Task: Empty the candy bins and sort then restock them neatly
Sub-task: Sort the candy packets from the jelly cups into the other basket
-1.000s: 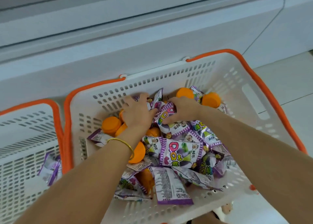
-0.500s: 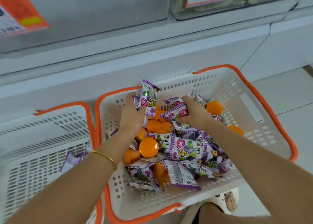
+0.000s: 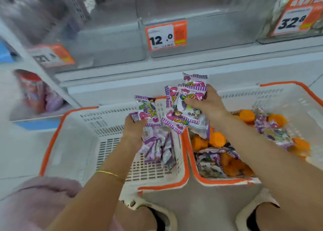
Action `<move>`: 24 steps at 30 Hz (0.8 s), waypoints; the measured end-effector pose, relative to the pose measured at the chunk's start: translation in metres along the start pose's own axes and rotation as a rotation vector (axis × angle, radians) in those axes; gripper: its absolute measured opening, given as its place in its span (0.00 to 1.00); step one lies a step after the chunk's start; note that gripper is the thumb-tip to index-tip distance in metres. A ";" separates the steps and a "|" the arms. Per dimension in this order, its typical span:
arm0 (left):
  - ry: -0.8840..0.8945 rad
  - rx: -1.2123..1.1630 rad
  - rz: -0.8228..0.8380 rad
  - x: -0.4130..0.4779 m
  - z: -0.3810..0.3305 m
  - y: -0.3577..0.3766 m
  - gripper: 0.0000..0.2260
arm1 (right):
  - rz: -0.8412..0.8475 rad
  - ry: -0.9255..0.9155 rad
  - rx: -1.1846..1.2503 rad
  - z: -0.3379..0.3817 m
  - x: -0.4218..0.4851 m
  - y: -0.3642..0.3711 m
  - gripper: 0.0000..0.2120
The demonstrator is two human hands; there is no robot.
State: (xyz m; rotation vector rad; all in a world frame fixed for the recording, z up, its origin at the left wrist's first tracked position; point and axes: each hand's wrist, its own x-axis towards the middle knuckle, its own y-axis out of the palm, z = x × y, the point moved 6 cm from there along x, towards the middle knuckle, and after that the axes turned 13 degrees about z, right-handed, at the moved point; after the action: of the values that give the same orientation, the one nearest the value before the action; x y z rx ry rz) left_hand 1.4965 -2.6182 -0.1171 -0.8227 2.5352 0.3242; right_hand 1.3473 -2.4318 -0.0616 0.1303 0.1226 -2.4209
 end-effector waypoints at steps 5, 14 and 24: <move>-0.083 0.064 -0.163 -0.007 0.023 -0.045 0.19 | 0.049 0.280 -0.129 -0.058 0.015 0.085 0.34; 0.207 0.587 0.075 -0.009 0.002 0.021 0.27 | 0.160 0.343 0.084 -0.053 -0.004 0.039 0.26; 0.300 1.485 0.630 0.019 0.059 0.195 0.33 | 0.134 0.422 -0.839 -0.096 -0.065 -0.150 0.22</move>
State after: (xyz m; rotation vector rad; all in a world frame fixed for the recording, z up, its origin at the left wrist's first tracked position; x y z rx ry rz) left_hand 1.3856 -2.4523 -0.1617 0.5297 2.2947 -1.4151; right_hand 1.3027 -2.2652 -0.1403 0.2460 1.2430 -1.9880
